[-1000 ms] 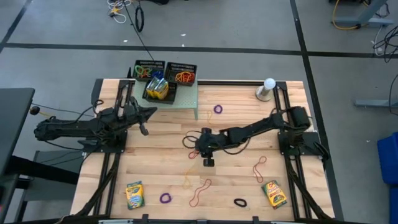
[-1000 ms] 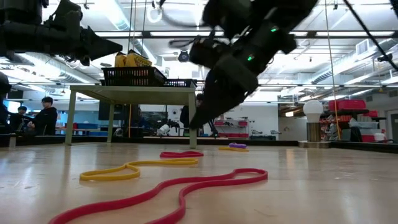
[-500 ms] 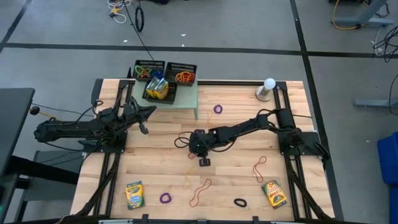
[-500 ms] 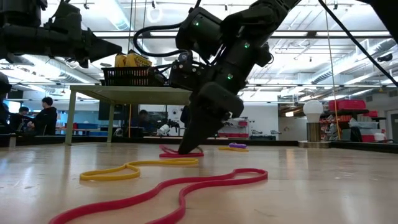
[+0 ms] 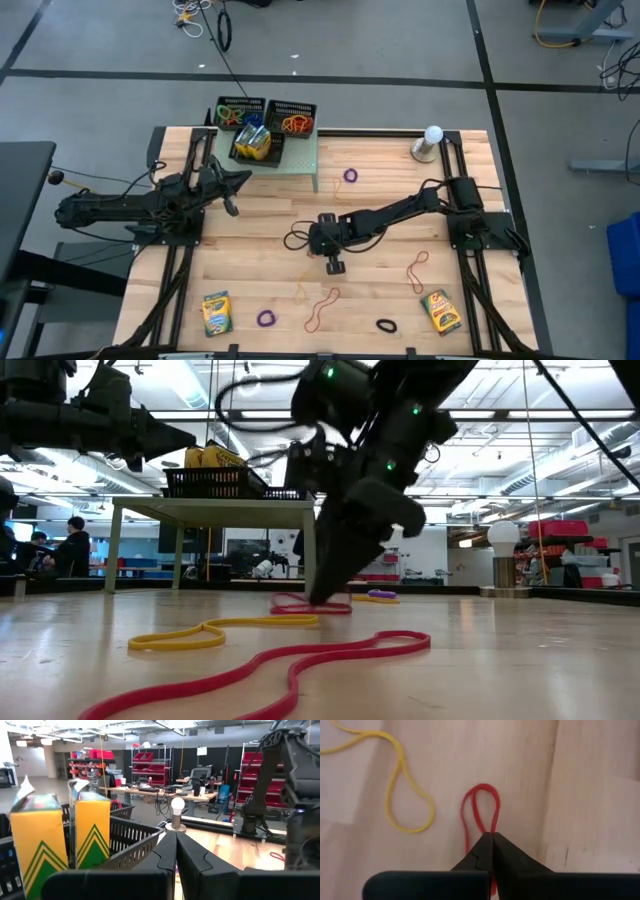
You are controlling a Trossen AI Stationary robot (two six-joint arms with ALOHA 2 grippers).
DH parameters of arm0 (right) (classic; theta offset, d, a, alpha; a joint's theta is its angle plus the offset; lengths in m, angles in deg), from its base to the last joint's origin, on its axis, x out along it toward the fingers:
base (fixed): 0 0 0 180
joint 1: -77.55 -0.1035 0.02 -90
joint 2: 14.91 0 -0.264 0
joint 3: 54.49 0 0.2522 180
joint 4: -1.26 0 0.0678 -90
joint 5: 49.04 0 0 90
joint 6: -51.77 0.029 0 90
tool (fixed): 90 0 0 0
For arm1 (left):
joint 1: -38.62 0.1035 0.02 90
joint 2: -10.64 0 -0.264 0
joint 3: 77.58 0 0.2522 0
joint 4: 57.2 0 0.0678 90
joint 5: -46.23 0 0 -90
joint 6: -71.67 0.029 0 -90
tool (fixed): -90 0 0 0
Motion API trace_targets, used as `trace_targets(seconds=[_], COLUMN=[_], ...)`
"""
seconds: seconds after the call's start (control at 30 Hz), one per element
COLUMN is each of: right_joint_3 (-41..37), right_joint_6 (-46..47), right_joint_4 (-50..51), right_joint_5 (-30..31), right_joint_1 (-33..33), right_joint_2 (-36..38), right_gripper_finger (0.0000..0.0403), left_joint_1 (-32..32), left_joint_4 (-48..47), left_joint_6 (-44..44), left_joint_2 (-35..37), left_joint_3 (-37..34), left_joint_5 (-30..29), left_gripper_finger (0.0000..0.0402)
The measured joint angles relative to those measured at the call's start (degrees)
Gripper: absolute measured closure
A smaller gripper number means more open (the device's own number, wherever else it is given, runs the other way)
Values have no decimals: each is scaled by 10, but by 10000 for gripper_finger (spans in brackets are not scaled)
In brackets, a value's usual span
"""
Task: Pick & Place Office Desk Supplies
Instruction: Put the red rubber band into the top right black bin
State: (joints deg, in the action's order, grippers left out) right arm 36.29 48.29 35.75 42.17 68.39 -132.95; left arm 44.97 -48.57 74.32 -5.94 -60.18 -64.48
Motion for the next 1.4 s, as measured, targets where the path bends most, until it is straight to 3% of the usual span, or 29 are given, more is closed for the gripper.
trace_targets(seconds=[0.3, 0.57, 0.73, 0.83, 1.13, 1.4], right_joint_3=[12, 100, 153, 163, 163, 163], right_joint_6=[54, 62, 18, -4, 0, 31], right_joint_4=[19, 77, 73, 48, -117, -213], right_joint_5=[67, 225, 282, 278, 149, 64], right_joint_1=[-29, -20, 28, 78, 265, 347], right_joint_2=[95, 193, 220, 220, 162, 81], right_gripper_finger=[399, 401, 402, 402, 401, 400], left_joint_1=[0, 0, 0, 0, 0, 0], left_joint_4=[-3, -3, -3, -3, -3, -3], left_joint_6=[2, 2, 1, 1, 1, 1], left_joint_2=[-1, -1, -1, 0, -1, -1], left_joint_3=[0, 0, 0, 0, 0, 0], left_joint_5=[0, 0, 0, 0, 0, 0], left_gripper_finger=[389, 389, 389, 389, 389, 389])
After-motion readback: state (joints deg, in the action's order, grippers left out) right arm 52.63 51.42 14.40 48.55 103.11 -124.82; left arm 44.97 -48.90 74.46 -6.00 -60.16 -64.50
